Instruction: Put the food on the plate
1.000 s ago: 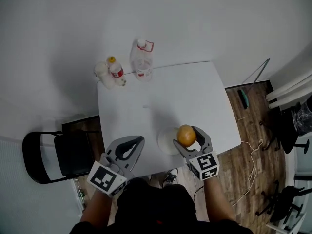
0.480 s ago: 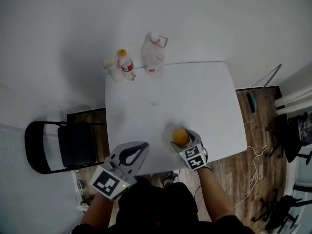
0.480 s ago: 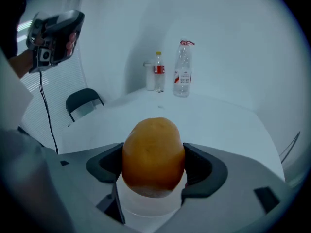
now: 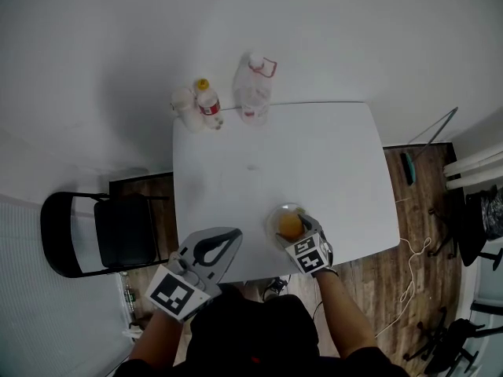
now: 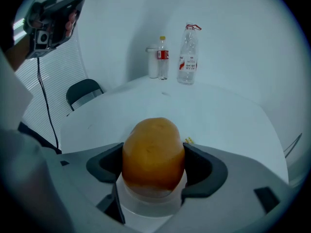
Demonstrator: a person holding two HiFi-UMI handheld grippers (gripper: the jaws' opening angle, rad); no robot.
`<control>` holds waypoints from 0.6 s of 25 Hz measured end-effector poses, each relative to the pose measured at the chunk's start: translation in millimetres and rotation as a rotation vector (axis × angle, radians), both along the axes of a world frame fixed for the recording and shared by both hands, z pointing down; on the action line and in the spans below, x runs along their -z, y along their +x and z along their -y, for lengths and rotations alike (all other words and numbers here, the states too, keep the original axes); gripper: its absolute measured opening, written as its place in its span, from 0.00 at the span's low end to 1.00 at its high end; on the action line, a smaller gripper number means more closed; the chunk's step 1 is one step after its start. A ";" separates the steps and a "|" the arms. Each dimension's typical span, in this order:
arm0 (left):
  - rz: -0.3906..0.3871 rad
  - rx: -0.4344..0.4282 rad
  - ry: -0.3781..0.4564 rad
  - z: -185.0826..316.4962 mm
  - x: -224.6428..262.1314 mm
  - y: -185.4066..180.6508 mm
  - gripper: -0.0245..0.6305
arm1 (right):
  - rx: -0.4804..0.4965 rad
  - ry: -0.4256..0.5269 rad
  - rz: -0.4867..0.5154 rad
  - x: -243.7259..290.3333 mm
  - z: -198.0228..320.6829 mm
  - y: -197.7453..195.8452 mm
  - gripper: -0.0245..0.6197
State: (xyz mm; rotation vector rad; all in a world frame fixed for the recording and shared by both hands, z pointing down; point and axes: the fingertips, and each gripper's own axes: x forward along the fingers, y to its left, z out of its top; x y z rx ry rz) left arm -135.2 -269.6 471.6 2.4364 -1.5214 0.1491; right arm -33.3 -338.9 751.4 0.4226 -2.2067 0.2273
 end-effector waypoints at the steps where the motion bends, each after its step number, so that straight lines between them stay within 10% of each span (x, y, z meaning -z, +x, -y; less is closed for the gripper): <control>1: 0.000 -0.005 0.009 0.0 0.5 0.4 0.07 | -0.004 -0.006 -0.002 -1.8 -0.1 0.7 0.61; 15: 0.004 -0.007 0.031 1.2 6.7 1.3 0.07 | -0.048 0.018 0.111 30.7 6.9 -3.2 0.61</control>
